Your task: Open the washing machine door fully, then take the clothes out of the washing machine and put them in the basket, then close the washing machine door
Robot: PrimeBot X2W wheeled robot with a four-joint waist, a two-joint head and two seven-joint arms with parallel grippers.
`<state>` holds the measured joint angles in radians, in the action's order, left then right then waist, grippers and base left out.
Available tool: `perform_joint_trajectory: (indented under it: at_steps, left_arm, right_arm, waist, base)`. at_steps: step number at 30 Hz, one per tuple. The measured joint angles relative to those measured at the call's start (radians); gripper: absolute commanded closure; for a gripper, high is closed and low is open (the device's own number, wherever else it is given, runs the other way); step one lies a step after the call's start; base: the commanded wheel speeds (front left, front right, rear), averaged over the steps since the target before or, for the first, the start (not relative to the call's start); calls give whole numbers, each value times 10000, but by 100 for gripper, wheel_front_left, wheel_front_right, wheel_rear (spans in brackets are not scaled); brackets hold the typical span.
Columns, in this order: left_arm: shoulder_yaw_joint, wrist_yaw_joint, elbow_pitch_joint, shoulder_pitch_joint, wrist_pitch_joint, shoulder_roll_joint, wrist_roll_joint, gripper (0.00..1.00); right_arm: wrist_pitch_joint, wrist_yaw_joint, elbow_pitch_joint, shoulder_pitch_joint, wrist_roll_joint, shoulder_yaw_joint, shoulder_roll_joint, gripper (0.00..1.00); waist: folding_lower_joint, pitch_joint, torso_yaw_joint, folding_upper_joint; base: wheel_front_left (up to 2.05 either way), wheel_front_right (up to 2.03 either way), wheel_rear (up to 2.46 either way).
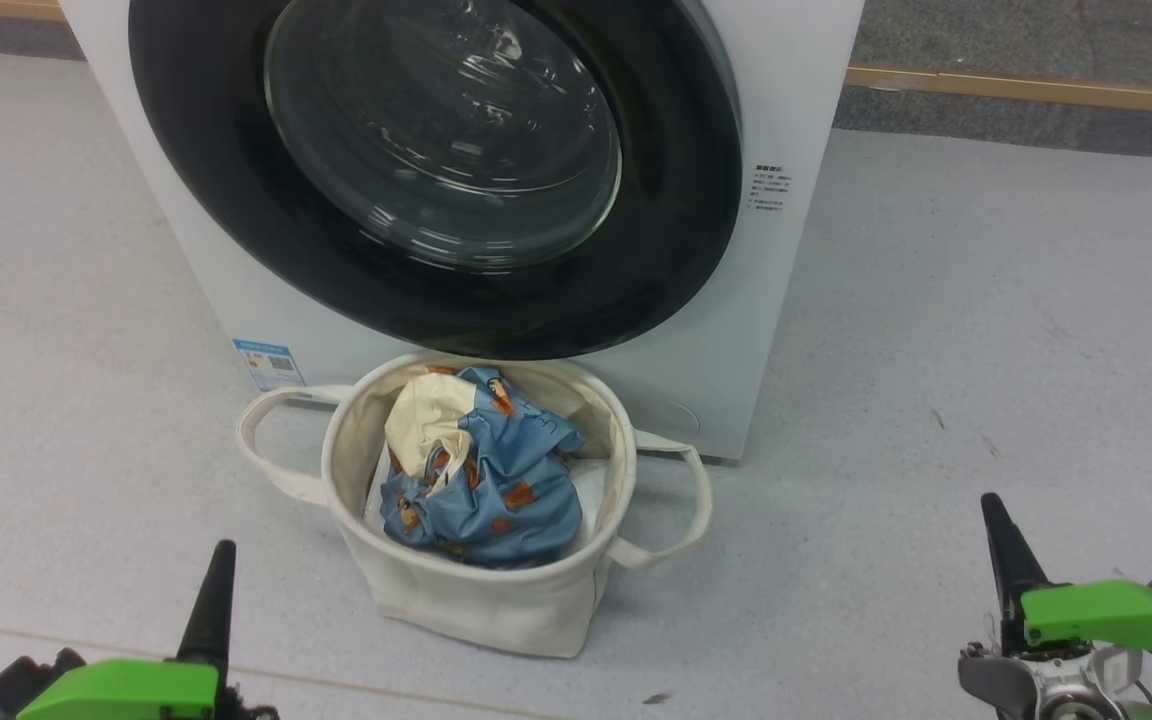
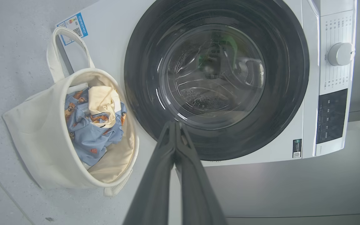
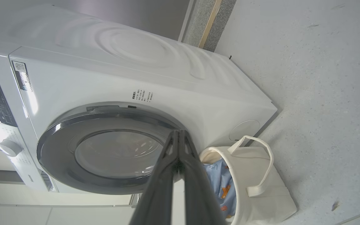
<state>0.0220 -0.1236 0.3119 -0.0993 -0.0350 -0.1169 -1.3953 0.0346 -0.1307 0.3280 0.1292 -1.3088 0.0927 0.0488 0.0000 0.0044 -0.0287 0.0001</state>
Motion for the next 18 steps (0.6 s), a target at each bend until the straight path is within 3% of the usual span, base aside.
perform_joint_trajectory:
  at_steps: [18]
  left_arm:
    - [380, -2, -186, 123, -525, 512, -1457, 100]
  right_arm:
    - [497, 2, -309, -248, -2031, 253, -19, 100]
  waist:
    - [0, -9, 206, 0]
  base:
    - [0, 0, 0]
